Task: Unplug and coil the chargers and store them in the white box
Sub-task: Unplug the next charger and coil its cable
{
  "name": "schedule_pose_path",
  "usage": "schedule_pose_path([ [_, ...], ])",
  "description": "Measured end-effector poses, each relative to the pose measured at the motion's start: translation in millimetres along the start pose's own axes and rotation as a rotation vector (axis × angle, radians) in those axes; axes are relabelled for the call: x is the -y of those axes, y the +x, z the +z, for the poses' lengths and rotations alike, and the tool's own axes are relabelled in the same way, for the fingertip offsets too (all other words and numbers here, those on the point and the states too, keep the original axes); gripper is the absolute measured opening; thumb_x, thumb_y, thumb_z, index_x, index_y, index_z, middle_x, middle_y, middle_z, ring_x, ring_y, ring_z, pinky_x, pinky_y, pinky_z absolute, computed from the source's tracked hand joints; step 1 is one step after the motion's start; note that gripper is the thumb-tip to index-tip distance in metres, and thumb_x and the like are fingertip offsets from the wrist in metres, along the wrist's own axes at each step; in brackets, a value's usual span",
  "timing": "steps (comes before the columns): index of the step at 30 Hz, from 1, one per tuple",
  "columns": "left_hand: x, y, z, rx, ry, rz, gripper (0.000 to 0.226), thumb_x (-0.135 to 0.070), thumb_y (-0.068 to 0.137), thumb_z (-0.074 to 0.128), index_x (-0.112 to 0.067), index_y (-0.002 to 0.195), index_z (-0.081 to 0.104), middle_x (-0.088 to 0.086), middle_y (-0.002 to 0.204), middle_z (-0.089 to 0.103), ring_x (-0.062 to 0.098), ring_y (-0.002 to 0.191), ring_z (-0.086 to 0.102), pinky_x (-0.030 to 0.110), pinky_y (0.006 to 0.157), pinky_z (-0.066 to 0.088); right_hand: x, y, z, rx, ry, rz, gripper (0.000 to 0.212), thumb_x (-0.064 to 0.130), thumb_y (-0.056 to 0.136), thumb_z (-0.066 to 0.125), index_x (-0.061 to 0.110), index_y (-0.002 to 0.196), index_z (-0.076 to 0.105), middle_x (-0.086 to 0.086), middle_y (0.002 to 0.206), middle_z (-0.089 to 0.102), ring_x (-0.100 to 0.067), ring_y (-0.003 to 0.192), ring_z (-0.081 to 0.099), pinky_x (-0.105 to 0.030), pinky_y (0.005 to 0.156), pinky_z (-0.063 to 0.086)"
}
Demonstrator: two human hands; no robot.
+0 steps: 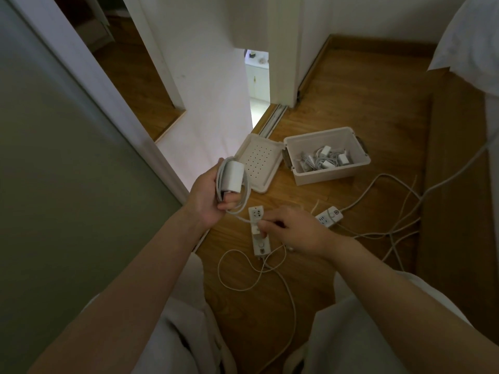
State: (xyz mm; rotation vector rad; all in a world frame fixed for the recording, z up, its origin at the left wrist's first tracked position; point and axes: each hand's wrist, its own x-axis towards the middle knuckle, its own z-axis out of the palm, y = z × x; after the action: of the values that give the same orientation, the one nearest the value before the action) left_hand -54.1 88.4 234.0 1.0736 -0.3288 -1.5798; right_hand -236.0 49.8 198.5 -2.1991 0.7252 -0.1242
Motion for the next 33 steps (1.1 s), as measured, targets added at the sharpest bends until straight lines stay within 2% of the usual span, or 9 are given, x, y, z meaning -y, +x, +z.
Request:
schedule_pose_path([
  [3,-1,-7,1,0.131,0.304,-0.076,0.043,-0.046,0.093,0.036,-0.011,0.108,0.057,0.005,0.070,0.059,0.009,0.041,0.041,0.017,0.034,0.027,-12,1,-5,-0.073,-0.219,0.085,0.034,0.039,0.097,0.038,0.018,0.088,0.064,0.006,0.078,0.060,-0.009,0.072,0.054,-0.024,0.064,0.037],
  [5,-1,-11,1,0.138,0.600,-0.067,0.050,-0.050,0.087,0.039,-0.010,0.115,0.052,0.002,0.068,0.060,0.012,0.049,0.046,0.019,0.040,0.033,-15,0,-7,-0.126,-0.390,0.135,0.033,0.036,0.100,0.036,0.019,0.089,0.061,0.003,0.086,0.062,-0.015,0.083,0.057,-0.029,0.072,0.042],
  [8,0,-15,1,0.079,0.987,-0.013,0.038,-0.042,0.093,0.043,-0.008,0.108,0.050,0.001,0.080,0.060,0.017,0.064,0.051,0.024,0.050,0.039,-15,-1,-10,-0.227,-0.503,0.164,0.029,0.030,0.100,0.035,0.019,0.093,0.061,0.000,0.095,0.064,-0.019,0.090,0.056,-0.031,0.082,0.042],
  [12,9,-8,-5,0.006,1.370,0.069,0.024,-0.040,0.095,0.046,-0.017,0.099,0.048,0.000,0.092,0.056,0.021,0.077,0.056,0.028,0.061,0.046,-8,-1,-8,-0.333,-0.474,0.200,0.033,0.038,0.099,0.036,0.018,0.092,0.062,0.001,0.085,0.063,-0.017,0.080,0.058,-0.033,0.075,0.048],
  [17,18,-2,-8,-0.045,1.538,0.179,0.024,-0.034,0.093,0.053,-0.017,0.106,0.043,-0.006,0.099,0.040,0.009,0.083,0.048,0.019,0.068,0.044,0,-2,-5,-0.399,-0.394,0.252,0.032,0.041,0.098,0.038,0.019,0.088,0.059,0.006,0.071,0.053,-0.014,0.065,0.054,-0.028,0.059,0.042],
  [21,22,0,-13,-0.083,1.566,0.214,0.025,-0.034,0.093,0.052,-0.021,0.108,0.037,-0.002,0.109,0.032,0.013,0.092,0.048,0.024,0.077,0.047,6,-3,2,-0.433,-0.322,0.249,0.029,0.036,0.098,0.039,0.018,0.091,0.060,0.004,0.076,0.060,-0.014,0.066,0.056,-0.028,0.059,0.045],
  [28,32,11,-15,-0.275,1.523,0.365,0.027,-0.034,0.097,0.044,-0.015,0.112,0.033,0.003,0.112,0.029,0.015,0.091,0.047,0.025,0.074,0.043,8,-2,3,-0.398,-0.052,0.131,0.025,0.025,0.100,0.038,0.016,0.109,0.059,0.008,0.072,0.054,-0.001,0.056,0.045,-0.015,0.051,0.030],
  [31,37,17,-13,-0.398,1.432,0.380,0.029,-0.032,0.099,0.039,-0.009,0.115,0.031,0.006,0.114,0.030,0.014,0.088,0.045,0.024,0.070,0.040,15,-5,13,-0.299,-0.015,0.118,0.026,0.024,0.101,0.034,0.021,0.121,0.050,0.007,0.076,0.057,-0.004,0.061,0.051,-0.019,0.054,0.040],
  [33,39,21,-8,-0.462,1.242,0.329,0.032,-0.032,0.100,0.037,-0.007,0.119,0.030,0.010,0.120,0.033,0.012,0.086,0.045,0.022,0.068,0.040,20,-8,25,-0.193,-0.050,0.101,0.033,0.017,0.101,0.035,0.025,0.132,0.038,0.001,0.090,0.063,-0.012,0.076,0.060,-0.030,0.067,0.052],
])
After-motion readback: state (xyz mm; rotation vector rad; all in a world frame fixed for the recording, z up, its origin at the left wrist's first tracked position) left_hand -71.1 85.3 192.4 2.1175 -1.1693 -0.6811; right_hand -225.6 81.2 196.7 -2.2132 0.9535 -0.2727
